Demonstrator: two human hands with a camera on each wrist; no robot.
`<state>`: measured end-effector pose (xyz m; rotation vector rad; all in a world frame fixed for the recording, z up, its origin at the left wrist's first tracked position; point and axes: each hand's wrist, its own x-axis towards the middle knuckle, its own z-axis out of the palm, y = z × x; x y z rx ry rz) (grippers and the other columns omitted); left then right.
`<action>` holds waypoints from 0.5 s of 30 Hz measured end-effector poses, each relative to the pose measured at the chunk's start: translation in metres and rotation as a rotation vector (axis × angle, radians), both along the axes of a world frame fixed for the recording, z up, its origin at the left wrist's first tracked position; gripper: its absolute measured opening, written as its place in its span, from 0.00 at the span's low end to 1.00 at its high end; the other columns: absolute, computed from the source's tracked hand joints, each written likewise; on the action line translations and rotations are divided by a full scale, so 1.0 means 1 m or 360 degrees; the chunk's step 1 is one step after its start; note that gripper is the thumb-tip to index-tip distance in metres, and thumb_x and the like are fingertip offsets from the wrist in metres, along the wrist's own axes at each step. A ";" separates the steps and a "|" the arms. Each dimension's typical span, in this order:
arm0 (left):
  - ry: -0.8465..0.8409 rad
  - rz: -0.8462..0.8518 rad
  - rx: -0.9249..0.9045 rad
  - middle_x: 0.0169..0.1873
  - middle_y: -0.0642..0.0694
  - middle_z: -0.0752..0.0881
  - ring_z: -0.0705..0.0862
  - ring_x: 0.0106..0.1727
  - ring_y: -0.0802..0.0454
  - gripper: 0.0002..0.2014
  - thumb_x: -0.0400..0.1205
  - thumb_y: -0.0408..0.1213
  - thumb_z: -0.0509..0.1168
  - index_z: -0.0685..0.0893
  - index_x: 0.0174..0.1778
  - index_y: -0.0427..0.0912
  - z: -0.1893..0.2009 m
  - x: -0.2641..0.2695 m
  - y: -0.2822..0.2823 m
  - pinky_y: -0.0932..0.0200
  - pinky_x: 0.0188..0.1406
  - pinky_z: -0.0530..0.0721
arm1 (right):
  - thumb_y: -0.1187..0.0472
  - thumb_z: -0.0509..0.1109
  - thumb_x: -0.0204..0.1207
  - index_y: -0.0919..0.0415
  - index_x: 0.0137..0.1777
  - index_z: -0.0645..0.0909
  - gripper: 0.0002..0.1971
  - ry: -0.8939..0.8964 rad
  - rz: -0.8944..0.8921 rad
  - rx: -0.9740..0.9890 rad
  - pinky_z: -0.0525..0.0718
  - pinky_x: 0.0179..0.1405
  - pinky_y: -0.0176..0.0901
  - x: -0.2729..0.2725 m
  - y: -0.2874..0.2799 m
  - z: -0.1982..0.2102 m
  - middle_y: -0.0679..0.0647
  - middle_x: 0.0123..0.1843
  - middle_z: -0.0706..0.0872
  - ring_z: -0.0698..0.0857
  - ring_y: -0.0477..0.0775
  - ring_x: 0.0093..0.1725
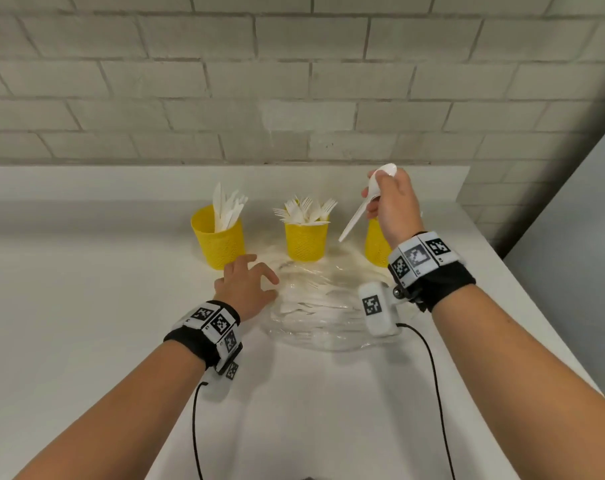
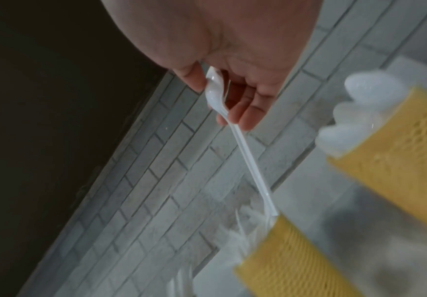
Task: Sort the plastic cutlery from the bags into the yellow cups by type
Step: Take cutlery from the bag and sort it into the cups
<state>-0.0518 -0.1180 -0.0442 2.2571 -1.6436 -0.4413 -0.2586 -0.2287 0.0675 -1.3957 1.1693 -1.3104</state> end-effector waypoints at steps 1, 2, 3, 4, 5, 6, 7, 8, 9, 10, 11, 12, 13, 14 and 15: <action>0.0076 -0.0021 0.0072 0.74 0.50 0.66 0.66 0.76 0.45 0.12 0.78 0.45 0.70 0.80 0.56 0.59 -0.003 0.000 0.000 0.43 0.72 0.67 | 0.57 0.55 0.83 0.57 0.50 0.74 0.07 0.0010 -0.0073 -0.0046 0.78 0.42 0.50 -0.008 -0.004 0.005 0.54 0.41 0.82 0.77 0.50 0.35; 0.0161 -0.0053 0.0104 0.73 0.49 0.67 0.69 0.74 0.44 0.15 0.78 0.42 0.70 0.79 0.59 0.58 -0.004 -0.001 -0.001 0.45 0.72 0.70 | 0.56 0.55 0.82 0.56 0.49 0.73 0.07 0.0050 -0.0141 -0.0113 0.78 0.43 0.51 -0.015 -0.010 0.008 0.53 0.41 0.82 0.78 0.52 0.37; 0.0220 -0.0080 0.0103 0.72 0.47 0.68 0.72 0.72 0.44 0.18 0.78 0.39 0.70 0.78 0.63 0.55 -0.005 -0.004 -0.002 0.47 0.72 0.71 | 0.55 0.55 0.82 0.55 0.48 0.73 0.07 0.0109 -0.0197 -0.0187 0.79 0.45 0.51 -0.021 -0.016 0.011 0.53 0.42 0.82 0.78 0.53 0.39; 0.0234 -0.0096 0.0074 0.71 0.45 0.69 0.73 0.71 0.43 0.21 0.78 0.37 0.70 0.77 0.67 0.52 -0.005 -0.007 -0.003 0.48 0.71 0.72 | 0.54 0.55 0.82 0.56 0.48 0.73 0.08 0.0191 -0.0236 -0.0254 0.78 0.45 0.50 -0.025 -0.022 0.012 0.53 0.42 0.82 0.79 0.54 0.41; 0.0219 -0.0101 0.0041 0.71 0.44 0.69 0.73 0.71 0.42 0.24 0.78 0.35 0.69 0.76 0.70 0.50 -0.004 -0.010 -0.004 0.48 0.71 0.72 | 0.54 0.55 0.83 0.58 0.50 0.75 0.10 0.0293 -0.0261 -0.0295 0.75 0.43 0.46 -0.028 -0.028 0.012 0.54 0.43 0.81 0.79 0.55 0.42; 0.0203 -0.0103 0.0008 0.71 0.44 0.69 0.72 0.70 0.41 0.25 0.77 0.34 0.69 0.75 0.72 0.48 -0.004 -0.013 -0.004 0.48 0.71 0.71 | 0.54 0.56 0.83 0.61 0.52 0.77 0.12 0.0416 -0.0279 -0.0317 0.70 0.40 0.42 -0.031 -0.034 0.011 0.56 0.44 0.81 0.79 0.56 0.45; 0.0195 -0.0106 -0.0022 0.70 0.43 0.69 0.72 0.70 0.40 0.27 0.77 0.33 0.69 0.74 0.73 0.48 -0.004 -0.015 -0.005 0.49 0.71 0.71 | 0.54 0.56 0.84 0.65 0.55 0.78 0.15 0.0552 -0.0297 -0.0319 0.67 0.39 0.40 -0.033 -0.040 0.009 0.60 0.47 0.82 0.79 0.59 0.47; 0.0198 -0.0107 -0.0042 0.70 0.43 0.69 0.72 0.70 0.39 0.28 0.77 0.33 0.69 0.74 0.74 0.47 -0.004 -0.017 -0.005 0.49 0.71 0.70 | 0.54 0.57 0.84 0.66 0.58 0.78 0.16 0.0677 -0.0306 -0.0288 0.67 0.40 0.39 -0.034 -0.045 0.005 0.64 0.51 0.83 0.80 0.62 0.52; 0.0206 -0.0110 -0.0057 0.70 0.43 0.69 0.72 0.69 0.39 0.29 0.77 0.32 0.69 0.73 0.75 0.47 -0.004 -0.019 -0.005 0.49 0.71 0.70 | 0.54 0.57 0.83 0.66 0.60 0.78 0.17 0.0785 -0.0300 -0.0231 0.68 0.44 0.41 -0.036 -0.049 -0.001 0.67 0.55 0.83 0.79 0.64 0.57; 0.0223 -0.0119 -0.0076 0.70 0.43 0.69 0.72 0.68 0.39 0.30 0.77 0.31 0.69 0.72 0.75 0.47 -0.004 -0.021 -0.004 0.49 0.71 0.70 | 0.53 0.57 0.83 0.63 0.62 0.78 0.17 0.0889 -0.0288 -0.0183 0.70 0.49 0.42 -0.038 -0.051 -0.007 0.67 0.58 0.82 0.77 0.65 0.61; 0.0248 -0.0128 -0.0095 0.69 0.43 0.69 0.73 0.67 0.39 0.31 0.76 0.30 0.70 0.71 0.76 0.48 -0.004 -0.022 -0.004 0.48 0.71 0.71 | 0.52 0.58 0.83 0.61 0.64 0.79 0.17 0.0997 -0.0280 -0.0173 0.72 0.55 0.44 -0.039 -0.052 -0.013 0.66 0.60 0.83 0.74 0.65 0.64; 0.0285 -0.0140 -0.0115 0.69 0.43 0.68 0.75 0.65 0.40 0.32 0.76 0.29 0.70 0.71 0.76 0.47 -0.005 -0.023 -0.003 0.48 0.71 0.72 | 0.52 0.58 0.83 0.58 0.65 0.80 0.17 0.1088 -0.0266 -0.0202 0.72 0.60 0.46 -0.041 -0.053 -0.019 0.64 0.60 0.84 0.73 0.64 0.65; 0.0324 -0.0154 -0.0124 0.69 0.43 0.68 0.76 0.62 0.43 0.32 0.76 0.28 0.70 0.70 0.76 0.47 -0.004 -0.023 -0.002 0.50 0.70 0.73 | 0.52 0.59 0.83 0.57 0.65 0.80 0.17 0.1121 -0.0249 -0.0232 0.72 0.62 0.47 -0.043 -0.053 -0.023 0.61 0.60 0.85 0.73 0.64 0.65; 0.0351 -0.0169 -0.0130 0.69 0.43 0.68 0.76 0.58 0.46 0.32 0.76 0.27 0.70 0.70 0.76 0.46 -0.004 -0.024 -0.001 0.53 0.68 0.74 | 0.53 0.61 0.82 0.57 0.66 0.80 0.16 0.1072 -0.0218 -0.0244 0.73 0.62 0.46 -0.044 -0.053 -0.024 0.60 0.60 0.85 0.76 0.62 0.62; 0.0366 -0.0183 -0.0135 0.68 0.44 0.68 0.75 0.55 0.49 0.32 0.76 0.27 0.69 0.70 0.77 0.45 -0.003 -0.023 -0.001 0.57 0.66 0.74 | 0.54 0.61 0.82 0.58 0.65 0.80 0.16 0.0971 -0.0180 -0.0238 0.75 0.59 0.44 -0.044 -0.052 -0.023 0.59 0.58 0.84 0.78 0.59 0.57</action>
